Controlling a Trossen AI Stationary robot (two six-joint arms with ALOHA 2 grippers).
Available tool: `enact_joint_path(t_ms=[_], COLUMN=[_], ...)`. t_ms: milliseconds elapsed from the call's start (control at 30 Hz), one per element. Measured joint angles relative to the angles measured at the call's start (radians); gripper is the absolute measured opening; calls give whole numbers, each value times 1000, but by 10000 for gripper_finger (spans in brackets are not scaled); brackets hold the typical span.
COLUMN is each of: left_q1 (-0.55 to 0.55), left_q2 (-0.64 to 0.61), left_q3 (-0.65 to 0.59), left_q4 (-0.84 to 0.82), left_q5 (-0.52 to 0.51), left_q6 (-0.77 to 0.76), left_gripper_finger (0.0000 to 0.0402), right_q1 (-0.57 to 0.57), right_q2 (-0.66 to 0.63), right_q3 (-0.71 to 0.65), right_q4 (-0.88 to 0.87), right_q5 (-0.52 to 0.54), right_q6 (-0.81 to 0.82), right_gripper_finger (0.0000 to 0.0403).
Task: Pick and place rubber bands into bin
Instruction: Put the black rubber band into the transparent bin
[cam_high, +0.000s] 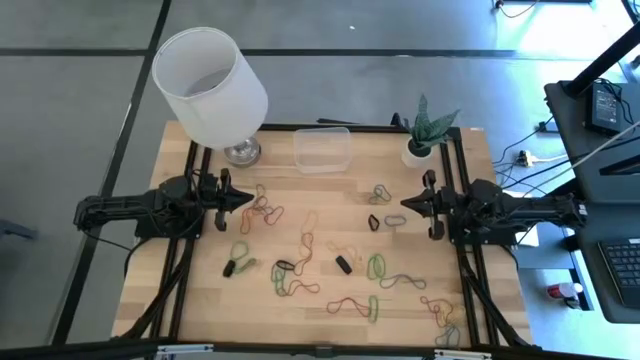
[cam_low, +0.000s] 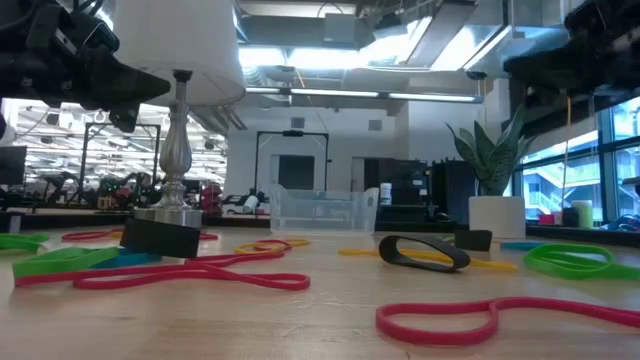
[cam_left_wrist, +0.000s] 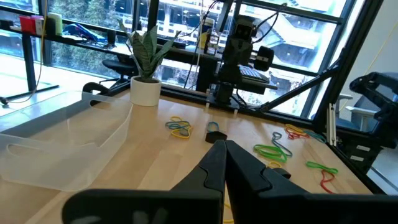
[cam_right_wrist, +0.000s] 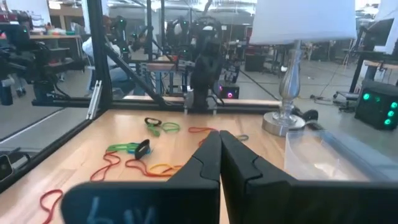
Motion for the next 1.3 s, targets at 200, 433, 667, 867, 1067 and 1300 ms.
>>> enact_joint_path(t_ms=[200,433,667,867,1067,1300], left_q1=[0,0,0,0,0,0], left_q2=[0,0,0,0,0,0], left_q3=[0,0,0,0,0,0], left_q4=[0,0,0,0,0,0], left_q5=[0,0,0,0,0,0], left_q6=[0,0,0,0,0,0], left_gripper_finger=[2,2,2,2,2,2], right_q1=[0,0,-3,-28,-31,-33], right_q2=[221,582,920,1135,1282,1431], right_q3=[169,459,728,848,853,854], right_q4=[-54,-323,-649,-959,-979,-951], right_q5=[101,314,371,335,245,210], right_q6=[21,196,447,781,903,976], right_gripper_finger=[1,0,2,18,69,132])
